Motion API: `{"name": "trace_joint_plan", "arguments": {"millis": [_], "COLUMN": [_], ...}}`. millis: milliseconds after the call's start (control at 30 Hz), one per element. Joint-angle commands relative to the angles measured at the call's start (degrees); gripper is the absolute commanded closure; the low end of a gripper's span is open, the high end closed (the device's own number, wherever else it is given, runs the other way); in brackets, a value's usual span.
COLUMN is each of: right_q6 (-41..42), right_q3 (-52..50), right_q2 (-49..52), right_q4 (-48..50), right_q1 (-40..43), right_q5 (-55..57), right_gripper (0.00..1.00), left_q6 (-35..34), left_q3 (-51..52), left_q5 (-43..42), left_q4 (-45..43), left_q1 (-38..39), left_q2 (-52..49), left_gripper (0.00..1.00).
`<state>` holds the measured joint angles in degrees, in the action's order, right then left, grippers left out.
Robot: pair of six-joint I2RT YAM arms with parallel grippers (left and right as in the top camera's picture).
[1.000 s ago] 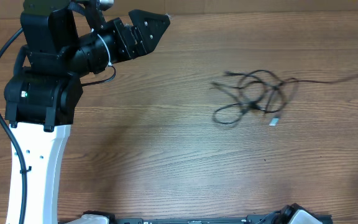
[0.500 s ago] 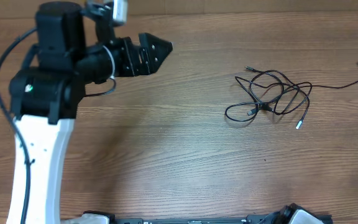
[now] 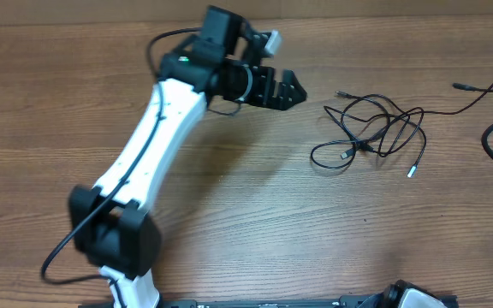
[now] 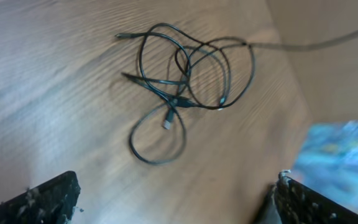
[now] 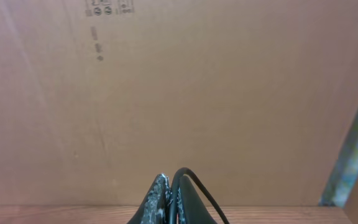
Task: Untangle cables
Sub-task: 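Reach the left gripper to the cable pile and grasp a strand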
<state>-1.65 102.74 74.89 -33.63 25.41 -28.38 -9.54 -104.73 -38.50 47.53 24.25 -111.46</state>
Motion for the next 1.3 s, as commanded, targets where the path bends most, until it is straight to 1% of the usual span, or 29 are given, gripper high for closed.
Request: {"name": "trace_joint_plan", "arguments": {"millis": [0, 33, 133, 200, 333, 467, 567, 667, 767, 800, 867, 900, 967, 1000, 1067, 1133, 1167, 1267], "right_q6": [0.39, 0.39, 0.42, 0.42, 0.48, 3.65, 3.8, 3.82, 3.8, 3.8, 3.8, 3.8, 3.8, 3.8, 3.8, 3.8, 3.8, 3.78], "right_q3": [0.24, 0.24, 0.24, 0.24, 0.24, 0.24, 0.24, 0.24, 0.24, 0.24, 0.24, 0.24, 0.24, 0.24, 0.24, 0.24, 0.24, 0.24], "right_q2": [-0.13, -0.13, -0.13, -0.13, -0.13, -0.13, -0.13, -0.13, -0.13, -0.13, 0.0, 0.13, 0.42, 0.68, 1.11, 1.51, 1.7, 1.99], "right_q4": [0.37, 0.37, 0.42, 0.39, 0.39, 0.39, 0.39, 0.39, 0.39, 0.42, 0.61, 0.9, 1.46, 1.68, 1.88, 1.88, 1.88, 1.88], "right_q1": [-0.33, -0.33, -0.35, -0.35, -0.35, -0.35, -0.35, -0.35, -0.33, -0.33, -0.33, -0.35, -0.33, -0.33, -0.33, -0.33, -0.33, -0.33], "right_q5": [-4.42, -5.77, -8.48, -9.94, -12.63, -13.4, -14.14, -14.21, -14.19, -14.19, -14.19, -14.19, -14.19, -14.16, -14.16, -14.16, -14.16, -14.1], "right_gripper": [0.96, 0.96, 0.96, 0.96, 0.96, 0.96, 0.96, 0.96, 0.96, 0.96, 0.96, 0.96, 0.96, 0.96, 0.96, 0.96, 0.96, 0.96], "left_q6": [16.52, 18.27, 18.67, 21.09, 28.61, 33.16, 36.37, 41.11, 43.08, 43.06, 43.04, 43.04, 43.08, 42.97, 42.05, 38.56, 36.15, 31.12], "left_q3": [-0.74, -0.74, -0.74, -0.76, -0.76, -0.76, -0.76, -0.76, -0.76, -0.76, -0.74, -0.74, -0.76, -0.74, -0.76, -0.76, -0.79, -0.83], "left_q5": [0.92, 3.04, 8.55, 9.07, 9.4, 12.79, 15.3, 16.92, 17.4, 17.55, 17.53, 17.53, 18.34, 18.95, 20.0, 24.57, 28.48, 46.56], "left_q4": [-2.29, -3.67, -7.85, -10.16, -14.05, -19.58, -24.92, -29.64, -33.33, -34.73, -37.22, -38.49, -41.05, -41.88, -42.73, -43.06, -43.25, -43.32], "left_q1": [1.92, 2.54, 4.31, 5.44, 7.48, 8.85, 9.64, 10.43, 11.08, 11.37, 11.82, 12.11, 12.57, 12.7, 12.85, 12.85, 12.79, 11.76], "left_q2": [-3.74, -4.85, -7.72, -9.51, -12.63, -15.78, -18.47, -20.98, -22.91, -23.39, -24.2, -24.74, -25.18, -25.29, -25.29, -25.29, -25.29, -25.27], "left_gripper": [0.02, 0.02, 0.0, 0.0, 0.01, 0.0, 0.0, 0.0, 0.0, 0.02, 0.08, 0.16, 0.63, 0.96, 0.96, 0.96, 0.96, 0.96]}}
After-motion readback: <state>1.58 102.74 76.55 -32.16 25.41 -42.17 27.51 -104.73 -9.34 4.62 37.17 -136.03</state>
